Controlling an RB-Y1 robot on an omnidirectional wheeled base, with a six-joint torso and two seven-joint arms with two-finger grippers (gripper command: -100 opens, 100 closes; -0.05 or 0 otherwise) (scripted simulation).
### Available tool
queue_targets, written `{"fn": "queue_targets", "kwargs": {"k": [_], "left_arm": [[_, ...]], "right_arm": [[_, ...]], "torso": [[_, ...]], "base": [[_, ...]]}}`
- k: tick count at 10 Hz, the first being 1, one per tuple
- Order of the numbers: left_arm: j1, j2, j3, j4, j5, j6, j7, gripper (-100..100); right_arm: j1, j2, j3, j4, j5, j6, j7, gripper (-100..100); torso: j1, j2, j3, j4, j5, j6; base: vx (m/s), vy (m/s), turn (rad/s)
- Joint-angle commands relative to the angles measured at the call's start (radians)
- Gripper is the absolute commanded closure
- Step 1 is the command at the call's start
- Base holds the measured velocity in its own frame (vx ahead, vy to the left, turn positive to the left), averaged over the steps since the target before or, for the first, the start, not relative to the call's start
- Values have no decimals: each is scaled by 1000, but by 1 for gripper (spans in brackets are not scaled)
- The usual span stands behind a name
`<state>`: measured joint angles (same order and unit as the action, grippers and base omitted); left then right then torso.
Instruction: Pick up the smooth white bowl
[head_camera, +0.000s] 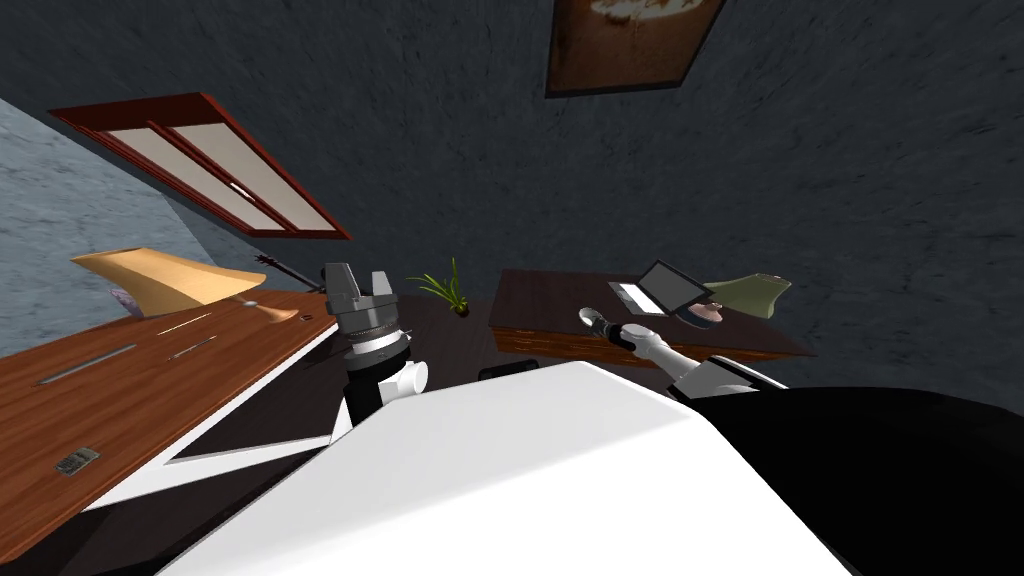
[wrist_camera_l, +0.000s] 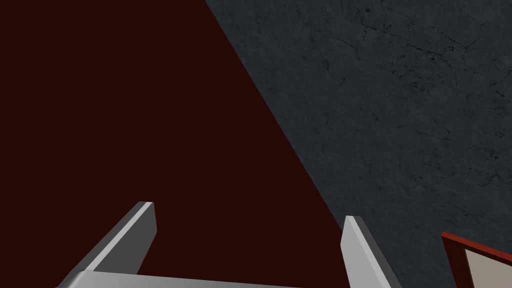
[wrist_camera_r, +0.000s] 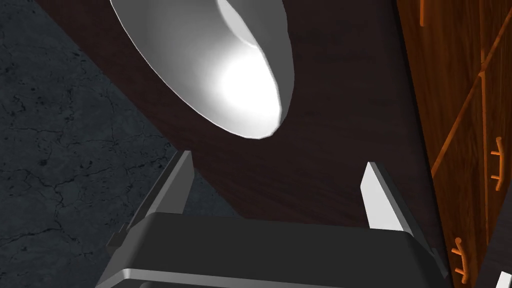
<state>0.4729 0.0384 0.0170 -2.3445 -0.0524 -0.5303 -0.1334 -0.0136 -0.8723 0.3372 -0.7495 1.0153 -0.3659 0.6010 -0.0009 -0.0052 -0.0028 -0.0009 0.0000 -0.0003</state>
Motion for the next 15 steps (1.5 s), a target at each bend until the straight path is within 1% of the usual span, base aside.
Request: {"fn": "queue_targets", "kwargs": {"k": [1, 3, 4, 5, 7, 8, 9, 10, 11, 12, 13, 14, 15], "left_arm": [[0, 0, 0, 0, 0, 0, 0, 0], [0, 0, 0, 0, 0, 0, 0, 0], [0, 0, 0, 0, 0, 0, 0, 0], [0, 0, 0, 0, 0, 0, 0, 0], [0, 0, 0, 0, 0, 0, 0, 0], [0, 0, 0, 0, 0, 0, 0, 0], [0, 0, 0, 0, 0, 0, 0, 0], [0, 0, 0, 0, 0, 0, 0, 0], [0, 0, 0, 0, 0, 0, 0, 0], [0, 0, 0, 0, 0, 0, 0, 0], [0, 0, 0, 0, 0, 0, 0, 0], [0, 0, 0, 0, 0, 0, 0, 0], [0, 0, 0, 0, 0, 0, 0, 0]], "right_arm": [[10, -19, 15, 38, 29, 14, 2, -100], [10, -19, 15, 38, 29, 14, 2, -100], [16, -24, 19, 93, 54, 11, 24, -100], [20, -22, 23, 114, 64, 9, 32, -100], [20, -22, 23, 114, 64, 9, 32, -100], [38, 0, 41, 149, 81, 2, 43, -100], [26, -4, 34, 137, 75, 8, 39, -100], [26, -2, 36, 140, 77, 9, 39, 0], [26, 27, 39, 143, 76, 36, 48, -100], [26, 32, 39, 144, 75, 41, 50, -100], [26, 50, 41, 146, 75, 57, 55, -100], [30, 36, 45, 135, 77, 50, 43, -100], [30, 37, 46, 134, 78, 54, 41, 100]], "torso": [[0, 0, 0, 0, 0, 0], [0, 0, 0, 0, 0, 1], [1, 2, 1, 0, 0, 1], [1, 2, 1, 0, 0, 0], [0, 1, 0, 0, 0, 1], [1, 2, 1, 0, 0, 1], [1, 0, 0, 0, 0, 0], [1, 1, 1, 0, 0, 1], [1, 3, 1, 1, 0, 1], [-1, 3, 1, 1, 0, 1], [-3, 2, 1, 1, -1, 1], [-3, 2, 1, 0, -1, 1], [-1, 3, 1, 1, 0, 1]], "base": [[69, -14, 197], [32, -10, 15], [28, 3, 192], [60, -19, 222], [33, -18, 24], [52, -14, 159], [31, -12, 46], [0, 0, 0], [13, -49, 46], [22, -78, 41], [26, -80, 29], [11, -34, 13], [0, 0, 0]]}}
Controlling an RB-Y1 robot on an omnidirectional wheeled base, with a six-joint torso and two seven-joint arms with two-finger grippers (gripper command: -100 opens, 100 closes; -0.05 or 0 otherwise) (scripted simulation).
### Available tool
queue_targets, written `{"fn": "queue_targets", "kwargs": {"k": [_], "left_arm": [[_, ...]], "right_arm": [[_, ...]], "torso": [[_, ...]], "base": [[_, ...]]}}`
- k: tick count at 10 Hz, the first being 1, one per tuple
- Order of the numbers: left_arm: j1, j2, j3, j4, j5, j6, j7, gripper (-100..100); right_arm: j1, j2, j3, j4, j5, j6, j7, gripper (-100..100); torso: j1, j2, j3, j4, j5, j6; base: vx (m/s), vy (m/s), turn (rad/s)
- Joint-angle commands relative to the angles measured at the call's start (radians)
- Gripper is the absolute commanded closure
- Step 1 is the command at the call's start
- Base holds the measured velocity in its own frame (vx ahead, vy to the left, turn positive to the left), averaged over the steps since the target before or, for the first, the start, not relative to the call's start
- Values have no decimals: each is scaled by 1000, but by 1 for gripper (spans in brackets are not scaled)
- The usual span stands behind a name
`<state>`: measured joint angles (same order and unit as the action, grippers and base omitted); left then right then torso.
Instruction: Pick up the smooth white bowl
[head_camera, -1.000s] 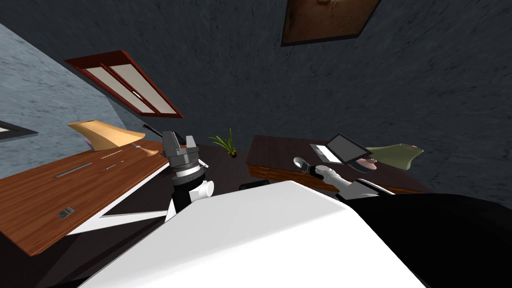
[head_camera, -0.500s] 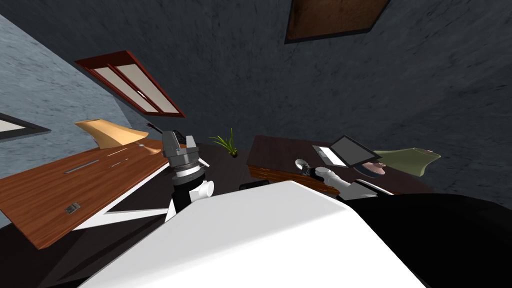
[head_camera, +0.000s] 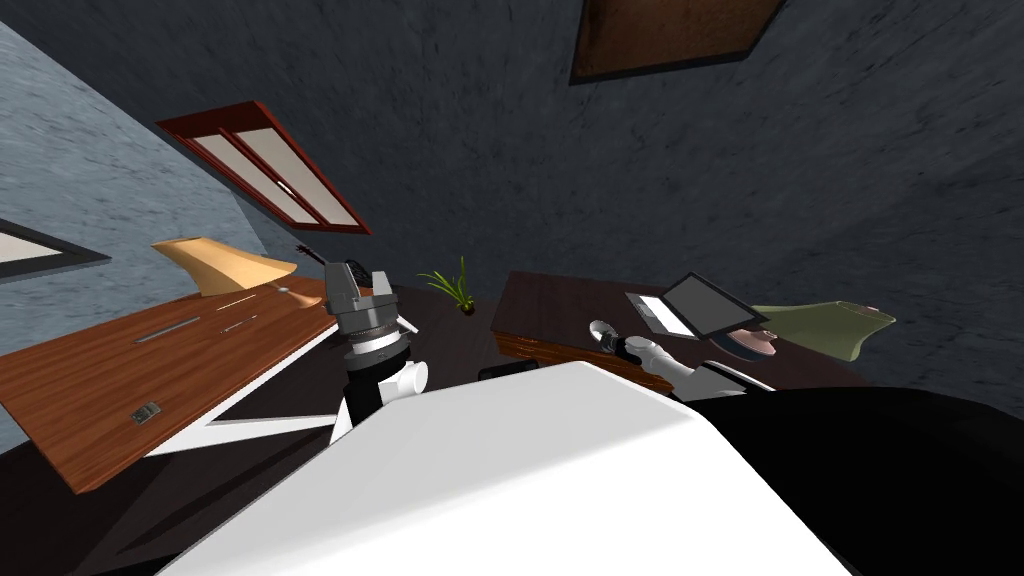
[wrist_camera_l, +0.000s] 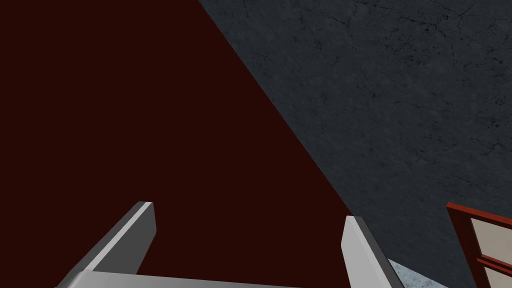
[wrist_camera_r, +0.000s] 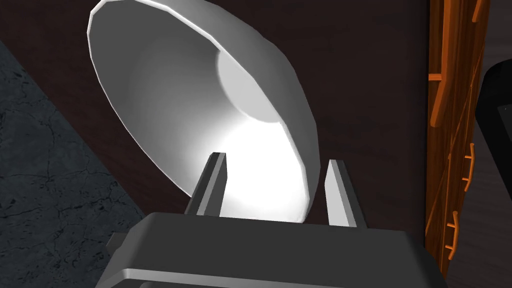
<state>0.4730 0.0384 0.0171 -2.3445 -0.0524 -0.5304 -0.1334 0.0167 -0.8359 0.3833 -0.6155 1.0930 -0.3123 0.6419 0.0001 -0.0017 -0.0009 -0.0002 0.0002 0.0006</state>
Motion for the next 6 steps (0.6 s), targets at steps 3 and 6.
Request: {"fn": "queue_targets", "kwargs": {"k": [3, 6], "left_arm": [[0, 0, 0, 0, 0, 0, 0, 0], [0, 0, 0, 0, 0, 0, 0, 0]], "right_arm": [[0, 0, 0, 0, 0, 0, -1, 100], [-4, -21, -9, 7, -2, -29, 3, 100]], "torso": [[1, 0, 0, 0, 0, 0], [1, 0, 0, 0, 1, 0]], "base": [[0, 0, 0], [-1, 20, -20]]}}
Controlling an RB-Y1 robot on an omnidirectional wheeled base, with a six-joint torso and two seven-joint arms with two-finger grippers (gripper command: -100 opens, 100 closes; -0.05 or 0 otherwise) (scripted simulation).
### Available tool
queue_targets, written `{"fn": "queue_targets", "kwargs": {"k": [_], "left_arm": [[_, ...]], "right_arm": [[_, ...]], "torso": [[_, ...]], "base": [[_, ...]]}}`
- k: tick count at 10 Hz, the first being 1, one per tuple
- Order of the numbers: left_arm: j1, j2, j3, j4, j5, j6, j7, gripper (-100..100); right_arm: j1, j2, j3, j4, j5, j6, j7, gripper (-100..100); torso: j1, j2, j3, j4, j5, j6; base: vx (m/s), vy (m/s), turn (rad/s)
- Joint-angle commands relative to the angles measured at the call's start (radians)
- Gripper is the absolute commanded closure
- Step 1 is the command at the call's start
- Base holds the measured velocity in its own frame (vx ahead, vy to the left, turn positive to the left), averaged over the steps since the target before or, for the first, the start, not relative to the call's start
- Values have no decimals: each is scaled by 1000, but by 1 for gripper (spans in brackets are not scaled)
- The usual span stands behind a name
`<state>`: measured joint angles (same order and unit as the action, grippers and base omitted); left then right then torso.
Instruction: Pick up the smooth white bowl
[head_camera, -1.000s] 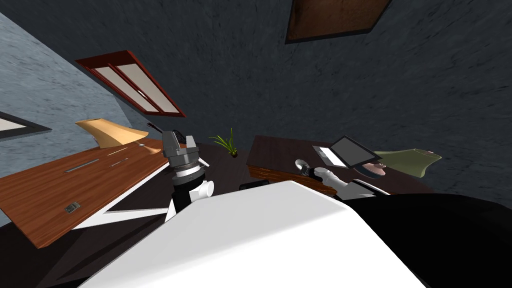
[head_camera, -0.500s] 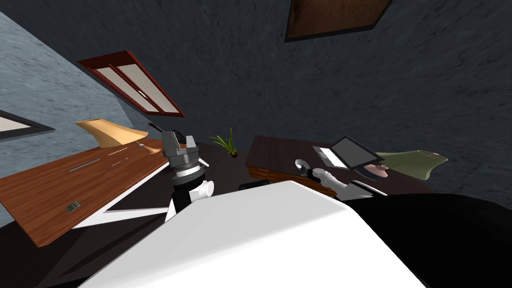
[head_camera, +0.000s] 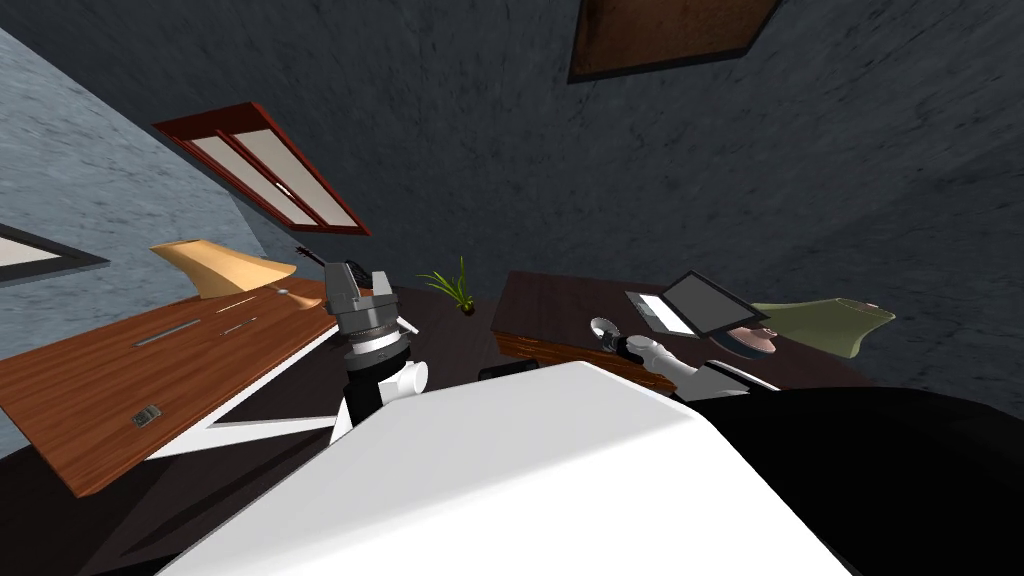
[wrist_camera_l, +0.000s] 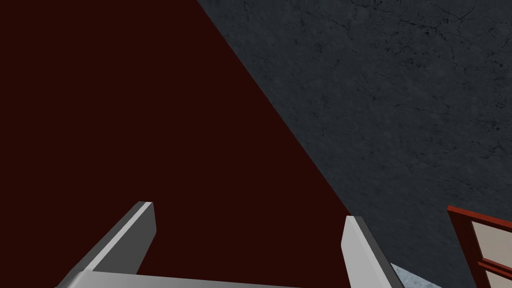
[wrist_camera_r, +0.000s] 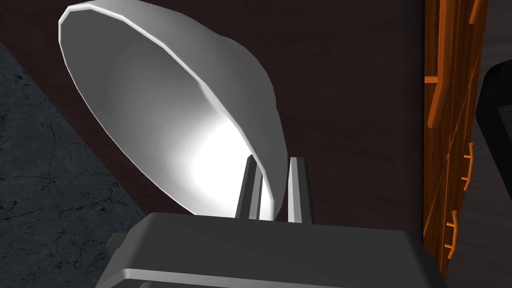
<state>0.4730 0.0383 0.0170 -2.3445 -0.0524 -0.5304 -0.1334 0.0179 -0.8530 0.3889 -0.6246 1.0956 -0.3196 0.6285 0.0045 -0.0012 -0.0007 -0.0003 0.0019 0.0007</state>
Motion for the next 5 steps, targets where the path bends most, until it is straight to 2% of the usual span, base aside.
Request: {"fn": "queue_targets", "kwargs": {"k": [1, 4, 5], "left_arm": [[0, 0, 0, 0, 0, 0, 0, 0], [0, 0, 0, 0, 0, 0, 0, 0], [0, 0, 0, 0, 0, 0, 0, 0]], "right_arm": [[-5, -16, -15, 15, -4, -32, 13, 100], [0, -19, -9, 5, -2, -26, 0, 100], [-1, -18, -10, 6, -2, -28, 4, 0]], "torso": [[0, 0, 0, 0, 0, 0], [-1, 1, 0, 0, 0, -1], [-2, 0, 0, 0, -1, -1]], "base": [[-17, 85, -58], [-18, 29, -1], [0, 0, 0]]}}
